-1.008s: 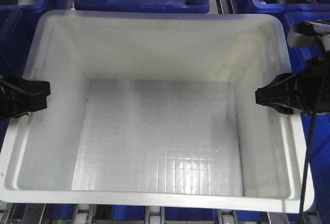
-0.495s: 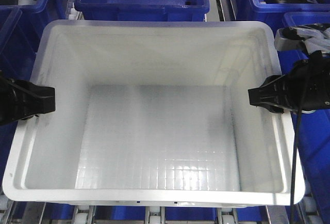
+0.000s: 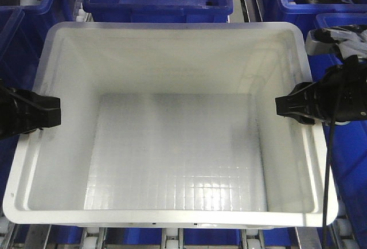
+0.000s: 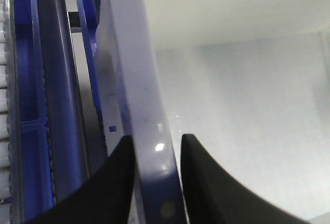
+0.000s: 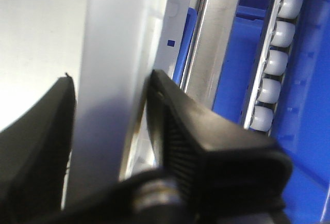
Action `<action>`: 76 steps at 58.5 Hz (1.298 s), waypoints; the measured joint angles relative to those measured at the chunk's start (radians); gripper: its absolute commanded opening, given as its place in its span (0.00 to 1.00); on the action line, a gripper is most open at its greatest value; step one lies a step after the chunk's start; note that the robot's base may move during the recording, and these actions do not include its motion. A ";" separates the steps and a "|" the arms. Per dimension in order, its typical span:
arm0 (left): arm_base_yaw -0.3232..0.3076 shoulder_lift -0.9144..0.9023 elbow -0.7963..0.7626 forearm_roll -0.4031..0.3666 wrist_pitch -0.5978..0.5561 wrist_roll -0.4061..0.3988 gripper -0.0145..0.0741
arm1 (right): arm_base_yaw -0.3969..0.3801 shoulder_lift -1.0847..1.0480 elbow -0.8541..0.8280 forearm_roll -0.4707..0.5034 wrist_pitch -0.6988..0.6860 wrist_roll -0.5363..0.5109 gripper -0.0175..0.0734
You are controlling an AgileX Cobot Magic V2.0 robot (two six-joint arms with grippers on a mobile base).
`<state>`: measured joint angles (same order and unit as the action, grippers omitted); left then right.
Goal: Move bin from left to right shelf
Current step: 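Push the white tote with both grippers onto the roller shelf between blue bins, then open both grippers and lift them off the tote's side rims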
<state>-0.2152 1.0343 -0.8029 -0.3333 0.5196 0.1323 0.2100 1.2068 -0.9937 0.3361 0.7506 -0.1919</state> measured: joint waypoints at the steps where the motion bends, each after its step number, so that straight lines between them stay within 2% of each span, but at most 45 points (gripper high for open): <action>1: 0.000 0.000 0.000 0.000 0.000 0.000 0.31 | 0.000 0.000 0.000 0.000 0.000 0.000 0.40; 16: 0.000 0.001 0.000 -0.003 -0.005 0.014 0.53 | 0.001 0.000 0.000 0.015 0.000 -0.005 0.74; 27: -0.003 0.000 -0.008 -0.023 -0.064 0.020 0.66 | 0.006 0.000 -0.001 0.053 -0.025 -0.008 0.89; 46: -0.010 -0.005 -0.010 -0.037 -0.153 0.021 0.68 | 0.006 0.000 -0.011 0.053 -0.054 -0.011 0.89; 64: -0.010 -0.009 -0.010 -0.037 -0.196 0.021 0.68 | 0.006 -0.002 -0.011 0.053 -0.078 -0.014 0.83; 70: -0.010 -0.009 -0.010 -0.037 -0.262 0.024 0.68 | 0.006 -0.020 -0.011 0.051 -0.115 -0.014 0.83; 76: -0.010 -0.009 -0.010 -0.038 -0.277 0.038 0.68 | 0.006 -0.055 -0.011 0.042 -0.176 -0.016 0.83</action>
<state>-0.2251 1.0248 -0.8128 -0.3715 0.2425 0.1708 0.2157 1.1514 -1.0044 0.3779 0.5745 -0.2077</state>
